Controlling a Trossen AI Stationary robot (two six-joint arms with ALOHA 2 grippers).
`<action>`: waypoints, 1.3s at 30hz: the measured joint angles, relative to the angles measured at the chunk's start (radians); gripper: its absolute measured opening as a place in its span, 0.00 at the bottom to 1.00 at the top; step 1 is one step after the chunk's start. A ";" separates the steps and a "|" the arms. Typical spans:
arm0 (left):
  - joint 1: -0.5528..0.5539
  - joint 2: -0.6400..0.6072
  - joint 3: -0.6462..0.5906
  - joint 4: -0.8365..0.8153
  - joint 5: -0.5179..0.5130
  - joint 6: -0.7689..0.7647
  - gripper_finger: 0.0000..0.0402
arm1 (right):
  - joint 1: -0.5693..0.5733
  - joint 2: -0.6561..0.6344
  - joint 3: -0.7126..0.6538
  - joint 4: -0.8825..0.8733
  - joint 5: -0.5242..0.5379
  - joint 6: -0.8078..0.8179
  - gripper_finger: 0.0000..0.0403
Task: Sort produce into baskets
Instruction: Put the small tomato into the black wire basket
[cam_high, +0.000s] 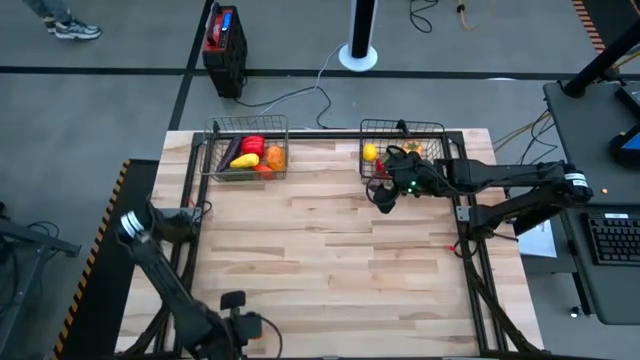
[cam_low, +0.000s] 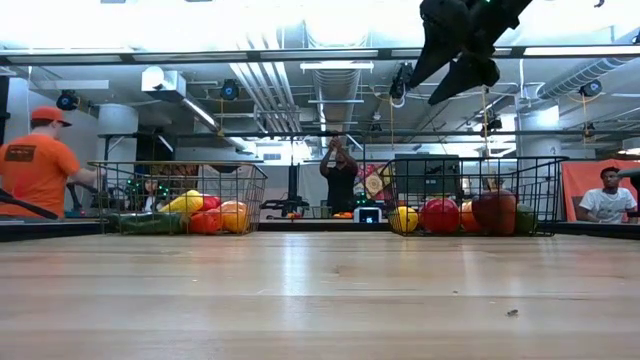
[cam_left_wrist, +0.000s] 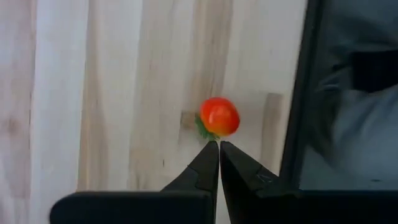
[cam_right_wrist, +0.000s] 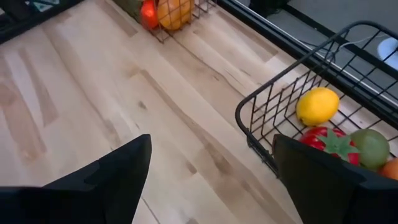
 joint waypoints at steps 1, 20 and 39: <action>-0.002 0.025 0.023 -0.019 0.000 -0.003 0.00 | 0.000 0.000 0.000 0.002 0.000 0.000 0.81; -0.006 0.151 0.101 -0.034 -0.076 0.002 0.57 | 0.004 0.002 0.000 -0.001 -0.005 0.019 0.82; -0.007 0.150 -0.054 0.161 -0.056 -0.050 0.58 | 0.006 0.003 0.000 -0.001 -0.005 0.019 0.83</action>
